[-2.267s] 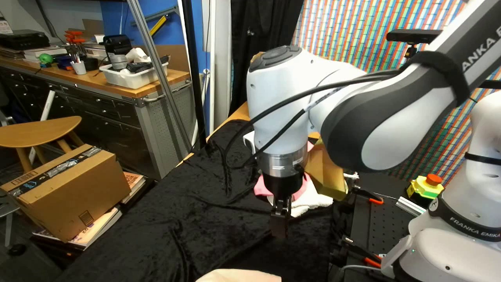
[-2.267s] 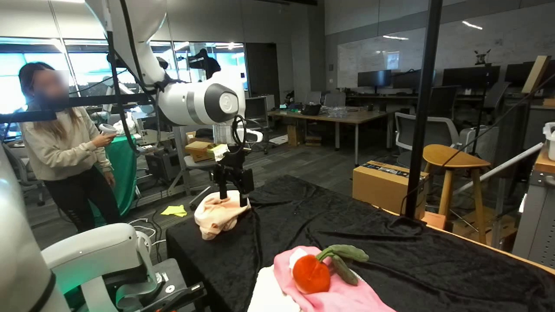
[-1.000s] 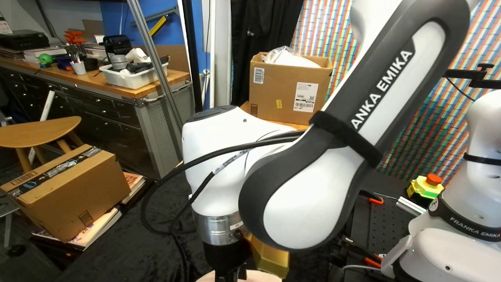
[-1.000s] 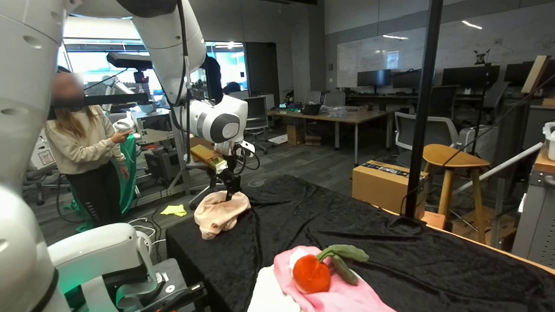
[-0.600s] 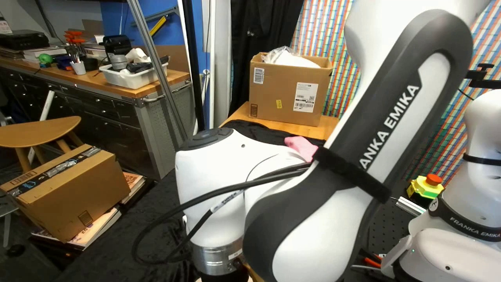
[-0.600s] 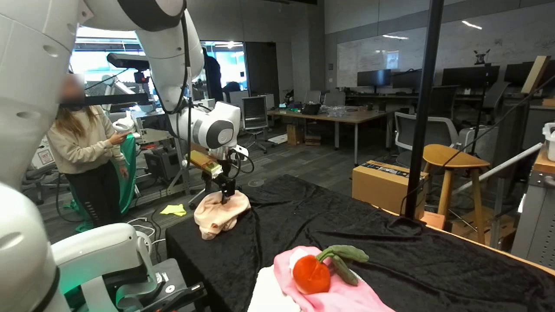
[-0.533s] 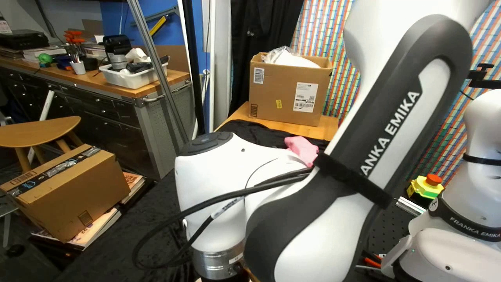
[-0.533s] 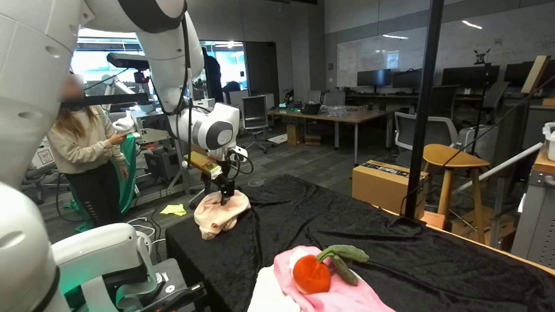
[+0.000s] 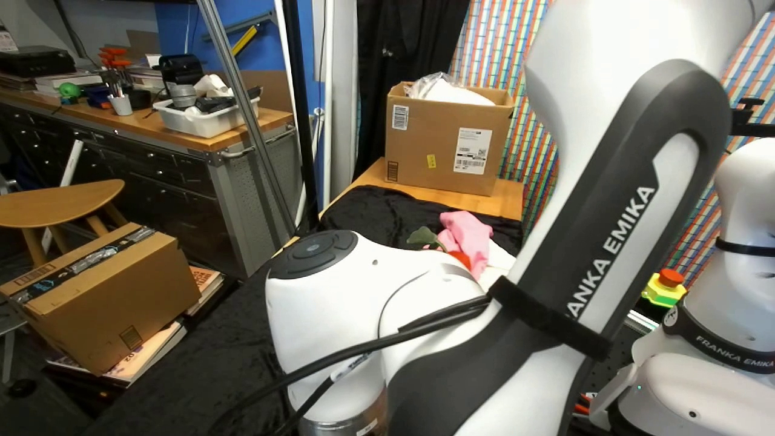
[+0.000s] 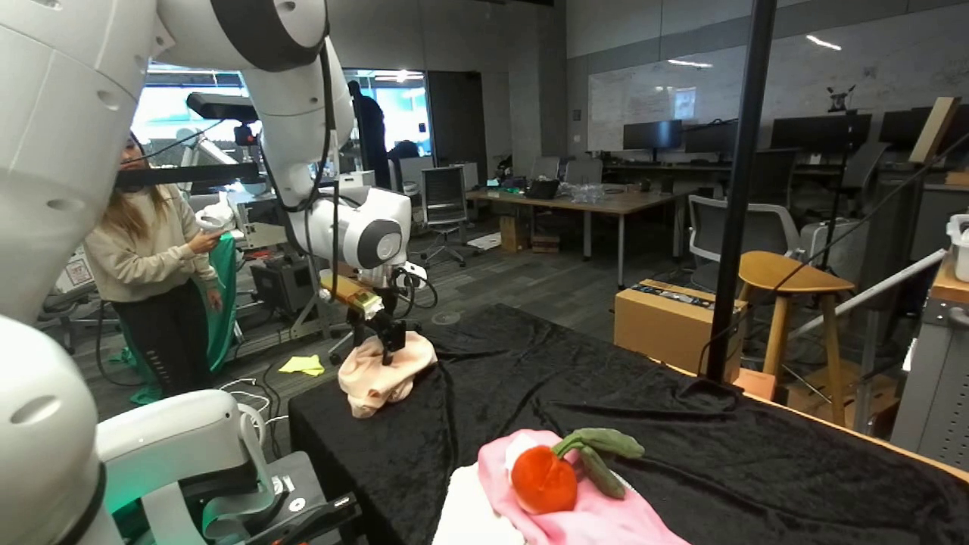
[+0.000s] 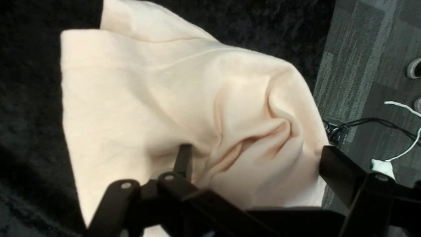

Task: Pile the white rope, towels, t-shirts and radish together on the right side of the table

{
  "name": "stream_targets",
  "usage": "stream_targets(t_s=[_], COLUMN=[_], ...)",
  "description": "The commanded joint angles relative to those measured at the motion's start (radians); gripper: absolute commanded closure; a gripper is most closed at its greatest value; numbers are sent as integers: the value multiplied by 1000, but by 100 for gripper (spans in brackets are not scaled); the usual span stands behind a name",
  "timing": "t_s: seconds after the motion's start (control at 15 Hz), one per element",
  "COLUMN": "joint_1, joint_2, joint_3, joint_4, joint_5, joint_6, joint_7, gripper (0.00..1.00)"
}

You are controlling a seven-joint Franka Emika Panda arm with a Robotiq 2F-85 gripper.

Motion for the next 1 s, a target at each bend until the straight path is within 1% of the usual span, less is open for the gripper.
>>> stream_targets(t_s=[0.0,0.07,0.13,0.47,0.53,0.6,0.73,0.93], joint_1=[24,26,22,13,10,6,-11,-39], joint_2=[16,18,18,16,15,14,8,-20], joint_3=[-18,-20,-18,-14,-12,-9,6,27], joint_4=[27,28,29,25,25,26,26,18], joint_5=[-21,-21,-14,-1,2,6,24,52], joint_6=[9,9,8,11,10,5,-6,-14], joint_7=[31,34,32,29,26,20,-6,-42], gripper=[0,0,17,58,64,74,87,95])
